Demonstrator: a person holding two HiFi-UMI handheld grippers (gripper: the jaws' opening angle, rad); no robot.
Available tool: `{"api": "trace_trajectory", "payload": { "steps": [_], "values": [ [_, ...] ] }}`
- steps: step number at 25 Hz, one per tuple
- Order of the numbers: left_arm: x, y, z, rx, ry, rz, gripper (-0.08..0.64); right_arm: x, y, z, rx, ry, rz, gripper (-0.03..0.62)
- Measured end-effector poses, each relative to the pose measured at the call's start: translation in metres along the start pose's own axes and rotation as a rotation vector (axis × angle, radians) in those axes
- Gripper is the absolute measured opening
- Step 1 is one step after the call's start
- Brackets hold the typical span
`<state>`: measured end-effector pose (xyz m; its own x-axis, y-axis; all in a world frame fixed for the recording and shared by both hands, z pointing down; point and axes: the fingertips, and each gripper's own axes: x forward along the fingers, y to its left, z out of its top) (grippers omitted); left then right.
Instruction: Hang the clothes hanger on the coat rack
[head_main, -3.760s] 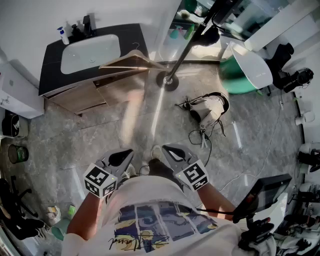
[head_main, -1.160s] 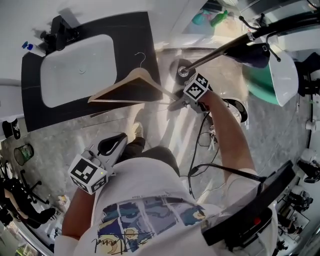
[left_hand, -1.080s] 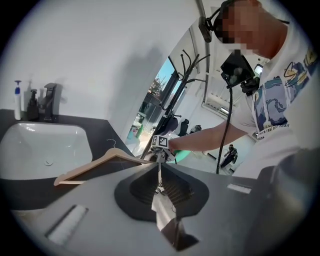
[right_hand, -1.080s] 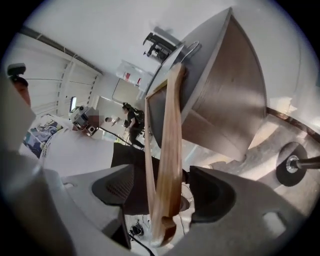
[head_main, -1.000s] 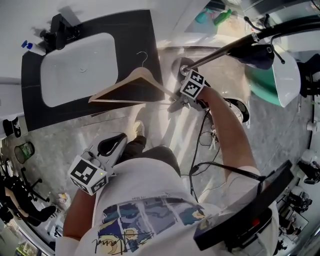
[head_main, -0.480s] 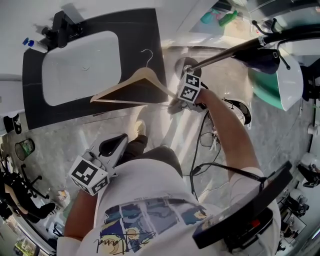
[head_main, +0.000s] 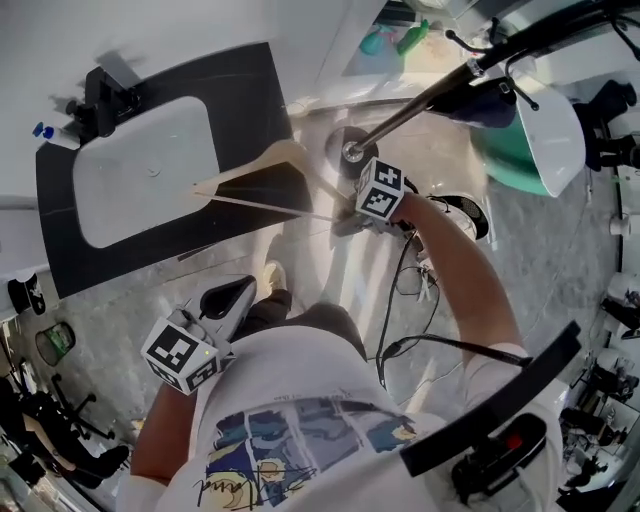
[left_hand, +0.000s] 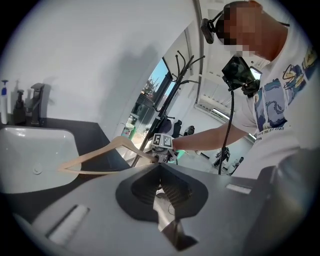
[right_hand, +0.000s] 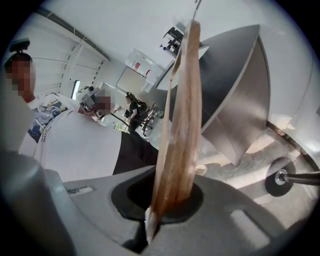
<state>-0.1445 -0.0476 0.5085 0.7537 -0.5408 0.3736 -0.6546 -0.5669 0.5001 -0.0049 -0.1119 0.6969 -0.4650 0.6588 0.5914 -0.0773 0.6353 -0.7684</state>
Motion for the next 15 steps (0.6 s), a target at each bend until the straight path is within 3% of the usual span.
{"api": "trace_trajectory", "payload": {
  "steps": [5,15],
  "values": [
    [0.015,-0.018,0.004,0.077,0.012,-0.111,0.002,-0.054,0.025,-0.004,-0.025,-0.078,-0.136,-0.002],
    [0.072,-0.085,0.044,0.230,0.010,-0.357,0.002,-0.211,0.121,-0.042,-0.104,-0.203,-0.382,-0.002]
  ]
}}
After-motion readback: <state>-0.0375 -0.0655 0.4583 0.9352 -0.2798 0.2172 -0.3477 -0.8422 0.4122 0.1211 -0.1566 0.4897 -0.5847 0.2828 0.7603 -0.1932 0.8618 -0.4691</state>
